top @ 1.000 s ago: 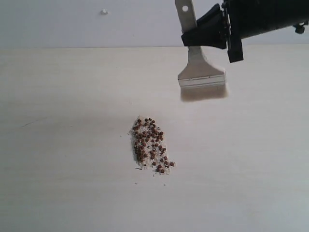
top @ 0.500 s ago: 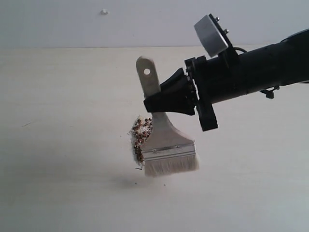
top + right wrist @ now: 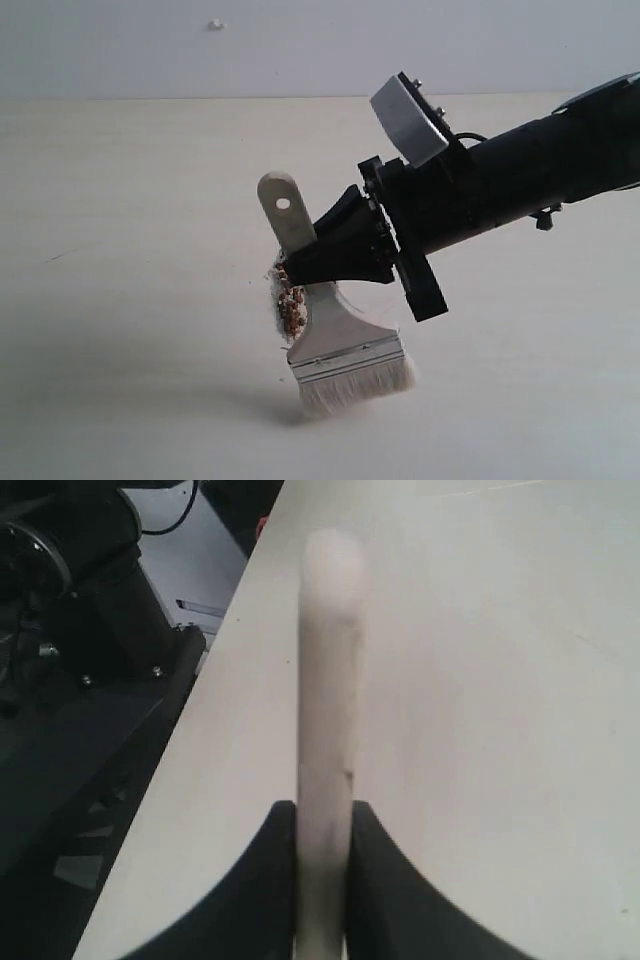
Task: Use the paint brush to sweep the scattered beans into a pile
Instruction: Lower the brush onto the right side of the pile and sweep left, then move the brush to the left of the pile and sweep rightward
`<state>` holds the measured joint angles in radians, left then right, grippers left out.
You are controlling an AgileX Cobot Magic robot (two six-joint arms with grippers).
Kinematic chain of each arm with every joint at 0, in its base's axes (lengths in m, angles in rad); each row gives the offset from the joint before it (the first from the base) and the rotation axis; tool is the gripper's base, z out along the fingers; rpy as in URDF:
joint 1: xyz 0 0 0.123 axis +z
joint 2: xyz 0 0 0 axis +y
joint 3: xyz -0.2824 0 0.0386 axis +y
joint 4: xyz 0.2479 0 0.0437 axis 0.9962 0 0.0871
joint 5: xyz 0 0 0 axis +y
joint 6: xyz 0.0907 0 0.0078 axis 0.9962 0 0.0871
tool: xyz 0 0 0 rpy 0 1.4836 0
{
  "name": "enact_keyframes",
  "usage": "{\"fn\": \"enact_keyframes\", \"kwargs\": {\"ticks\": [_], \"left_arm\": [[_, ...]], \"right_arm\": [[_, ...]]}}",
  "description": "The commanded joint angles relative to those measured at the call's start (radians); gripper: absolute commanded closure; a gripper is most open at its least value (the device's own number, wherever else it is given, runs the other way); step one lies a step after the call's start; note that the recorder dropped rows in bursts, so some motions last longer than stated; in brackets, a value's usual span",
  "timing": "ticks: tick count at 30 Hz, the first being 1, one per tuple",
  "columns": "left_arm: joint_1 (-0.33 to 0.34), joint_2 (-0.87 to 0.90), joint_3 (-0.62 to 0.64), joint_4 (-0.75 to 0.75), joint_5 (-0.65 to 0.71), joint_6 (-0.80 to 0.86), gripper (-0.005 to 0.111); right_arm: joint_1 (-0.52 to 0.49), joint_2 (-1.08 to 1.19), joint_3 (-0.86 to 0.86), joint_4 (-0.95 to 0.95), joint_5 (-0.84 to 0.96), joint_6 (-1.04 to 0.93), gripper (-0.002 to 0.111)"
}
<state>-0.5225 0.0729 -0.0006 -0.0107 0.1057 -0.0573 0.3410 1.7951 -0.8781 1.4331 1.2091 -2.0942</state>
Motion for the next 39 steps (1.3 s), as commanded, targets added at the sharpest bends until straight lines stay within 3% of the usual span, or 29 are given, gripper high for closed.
{"fn": "enact_keyframes", "kwargs": {"ticks": [1,22,39], "left_arm": [[0.002,-0.003,0.001,-0.009,-0.002,-0.002,0.107],[0.002,-0.003,0.001,-0.009,-0.002,-0.002,0.107],[0.002,-0.003,0.001,-0.009,-0.002,-0.002,0.107]], "right_arm": [[0.002,0.063,0.001,0.001,0.012,-0.012,0.108],[0.002,0.356,-0.375,-0.057,0.012,-0.012,0.108],[0.002,0.310,-0.466,-0.046,0.012,0.061,0.108]]}}
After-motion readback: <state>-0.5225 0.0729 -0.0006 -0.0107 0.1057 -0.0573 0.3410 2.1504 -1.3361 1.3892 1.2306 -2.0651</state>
